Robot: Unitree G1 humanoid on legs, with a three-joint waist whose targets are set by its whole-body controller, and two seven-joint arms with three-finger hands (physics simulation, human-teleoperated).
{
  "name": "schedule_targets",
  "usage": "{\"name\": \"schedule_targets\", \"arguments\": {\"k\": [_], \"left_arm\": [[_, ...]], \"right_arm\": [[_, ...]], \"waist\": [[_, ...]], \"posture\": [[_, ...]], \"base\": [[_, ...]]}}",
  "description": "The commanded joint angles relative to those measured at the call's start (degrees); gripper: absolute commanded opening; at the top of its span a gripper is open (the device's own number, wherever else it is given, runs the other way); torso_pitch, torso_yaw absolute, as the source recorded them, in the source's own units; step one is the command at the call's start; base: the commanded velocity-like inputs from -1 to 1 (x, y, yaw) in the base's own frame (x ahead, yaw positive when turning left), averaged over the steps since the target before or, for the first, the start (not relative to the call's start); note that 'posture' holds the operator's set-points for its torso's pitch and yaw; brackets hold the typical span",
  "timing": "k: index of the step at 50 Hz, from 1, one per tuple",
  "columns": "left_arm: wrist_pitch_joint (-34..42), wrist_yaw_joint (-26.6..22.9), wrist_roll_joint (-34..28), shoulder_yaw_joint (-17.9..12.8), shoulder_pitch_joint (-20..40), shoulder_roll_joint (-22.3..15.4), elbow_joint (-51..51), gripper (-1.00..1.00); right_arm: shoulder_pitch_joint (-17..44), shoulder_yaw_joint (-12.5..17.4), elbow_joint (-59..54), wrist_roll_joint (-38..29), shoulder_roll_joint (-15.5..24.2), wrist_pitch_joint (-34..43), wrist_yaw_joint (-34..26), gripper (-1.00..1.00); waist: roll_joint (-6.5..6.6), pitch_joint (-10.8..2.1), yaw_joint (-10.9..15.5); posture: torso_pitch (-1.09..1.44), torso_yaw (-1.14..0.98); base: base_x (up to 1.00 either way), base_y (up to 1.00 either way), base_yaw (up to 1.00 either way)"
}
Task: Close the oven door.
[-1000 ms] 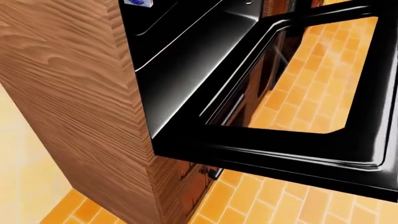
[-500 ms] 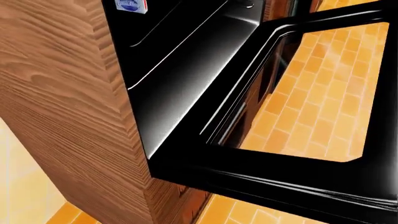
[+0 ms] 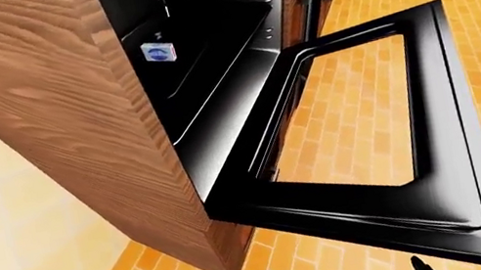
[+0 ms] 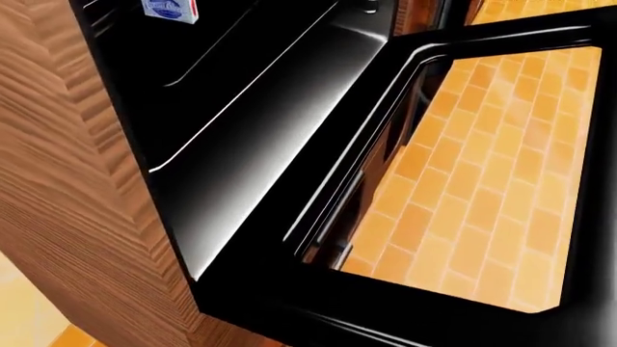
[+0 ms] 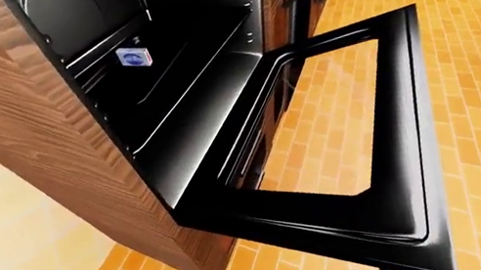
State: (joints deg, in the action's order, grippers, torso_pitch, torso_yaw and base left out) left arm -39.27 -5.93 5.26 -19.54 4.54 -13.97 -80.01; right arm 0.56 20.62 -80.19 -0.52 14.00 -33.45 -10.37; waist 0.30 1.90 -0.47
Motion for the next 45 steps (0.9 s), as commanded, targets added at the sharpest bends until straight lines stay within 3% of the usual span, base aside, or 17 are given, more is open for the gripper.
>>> {"name": "schedule_targets", "arguments": {"k": [1,7,20,24,29,33,45], "left_arm": [[-1.81,0.72,0.16,-0.14,0.25,-0.63,0.61,1.0],[-4.36,2.79,-0.66,-0.19,-0.36,-0.65,0.56,1.0],[0.46,-1.12,1.59,-1.07,-0.45,-0.38,0.53,1.0],[0.56,-1.85,2.19,-1.25,-0.41,-0.36,0.53,1.0],[0.72,-2.75,3.02,-1.29,-0.31,-0.15,0.55,1.0],[0.79,-2.63,3.08,-1.06,-0.36,-0.07,0.53,1.0],[0.91,-2.9,3.32,-0.72,-0.13,0.0,0.56,1.0]], "right_arm": [[0.0,0.6,0.47,1.11,0.7,-0.58,0.07,1.0],[0.15,0.62,0.47,1.49,0.74,-2.75,0.96,1.0],[0.78,1.7,0.5,2.46,0.9,-1.37,3.34,1.0],[2.9,9.26,0.73,16.58,0.88,0.81,-7.14,1.0],[3.13,10.02,0.63,24.65,1.28,-1.13,-11.38,1.0],[3.89,11.46,0.56,32.55,2.61,6.05,-15.11,1.0],[5.97,10.01,0.59,42.71,4.58,11.26,-17.78,1.0]], "waist": [[-0.07,-0.52,-0.07],[0.4,-0.11,-0.34],[0.55,0.33,-0.29],[0.37,0.2,-0.23],[0.17,-0.08,-0.21],[-0.08,-0.38,-0.19],[-0.3,-0.99,-0.17]], "posture": [[0.0,0.0],[0.0,0.0],[0.0,0.0],[0.0,0.0],[0.0,0.0],[0.0,0.0],[0.0,0.0]], "base": [[0.0,0.0,0.0],[0.0,0.0,0.0],[0.0,0.0,0.0],[0.0,0.0,0.0],[0.0,0.0,0.0],[0.0,0.0,0.0],[0.0,0.0,0.0]]}}
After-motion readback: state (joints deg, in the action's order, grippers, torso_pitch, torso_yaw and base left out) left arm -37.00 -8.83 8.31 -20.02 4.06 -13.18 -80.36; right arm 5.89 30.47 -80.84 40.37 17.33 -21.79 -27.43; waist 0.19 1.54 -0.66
